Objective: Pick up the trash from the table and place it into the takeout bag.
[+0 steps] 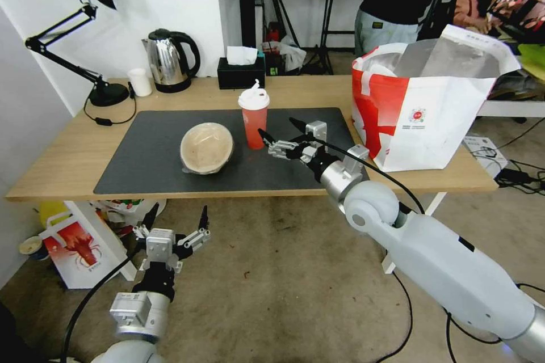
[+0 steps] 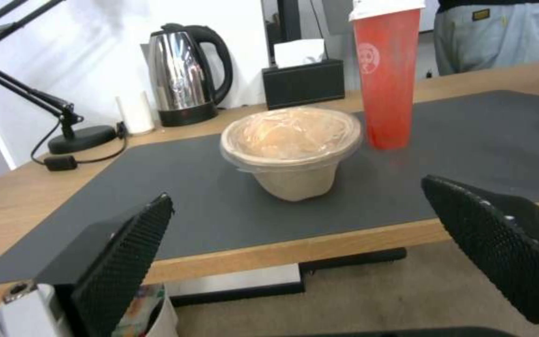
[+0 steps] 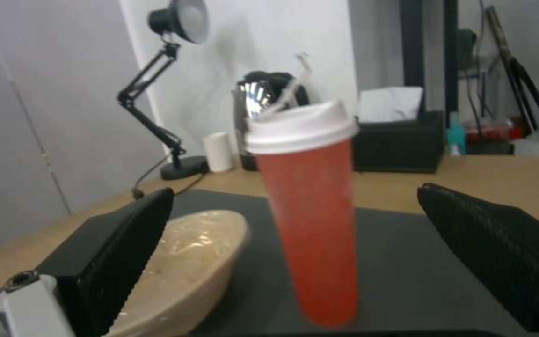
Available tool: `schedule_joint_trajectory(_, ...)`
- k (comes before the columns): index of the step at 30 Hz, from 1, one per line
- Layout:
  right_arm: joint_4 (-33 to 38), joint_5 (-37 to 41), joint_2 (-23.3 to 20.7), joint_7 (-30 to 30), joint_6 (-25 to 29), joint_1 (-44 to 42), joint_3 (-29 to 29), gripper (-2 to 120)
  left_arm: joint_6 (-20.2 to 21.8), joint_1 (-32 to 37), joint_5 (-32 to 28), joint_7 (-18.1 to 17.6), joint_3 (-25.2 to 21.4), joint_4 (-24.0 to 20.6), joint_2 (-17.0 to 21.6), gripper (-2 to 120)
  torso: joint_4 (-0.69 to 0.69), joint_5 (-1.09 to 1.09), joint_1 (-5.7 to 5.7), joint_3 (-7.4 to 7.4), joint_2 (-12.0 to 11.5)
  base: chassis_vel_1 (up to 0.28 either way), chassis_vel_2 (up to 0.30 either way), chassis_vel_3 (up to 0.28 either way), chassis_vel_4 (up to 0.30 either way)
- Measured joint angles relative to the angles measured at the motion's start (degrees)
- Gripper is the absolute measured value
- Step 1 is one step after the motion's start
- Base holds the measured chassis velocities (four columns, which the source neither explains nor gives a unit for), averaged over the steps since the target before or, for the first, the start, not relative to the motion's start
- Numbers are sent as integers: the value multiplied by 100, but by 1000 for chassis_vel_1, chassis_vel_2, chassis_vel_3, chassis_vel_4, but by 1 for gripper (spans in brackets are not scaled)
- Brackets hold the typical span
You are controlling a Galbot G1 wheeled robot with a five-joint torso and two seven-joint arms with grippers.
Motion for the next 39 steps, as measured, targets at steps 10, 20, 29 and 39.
schedule_joint_trajectory(10,-314,53,70,19,-8,68,34,100,0,0,0,0,0,0,0,100,0,0,0,0,0,0,0,0,0)
schedule_joint_trajectory(20,-1151,379,252,-130,-157,643,-170,100,0,0,0,0,0,0,0,100,0,-1,0,0,1,0,0,0,0)
schedule_joint_trajectory(29,-1722,539,550,-174,-232,999,-395,100,0,0,0,0,0,0,0,100,0,0,1,0,1,0,0,0,0)
schedule_joint_trajectory(39,-1932,584,724,-171,-342,1231,-628,100,0,0,0,0,0,0,0,100,-1,-1,0,0,1,0,0,0,0)
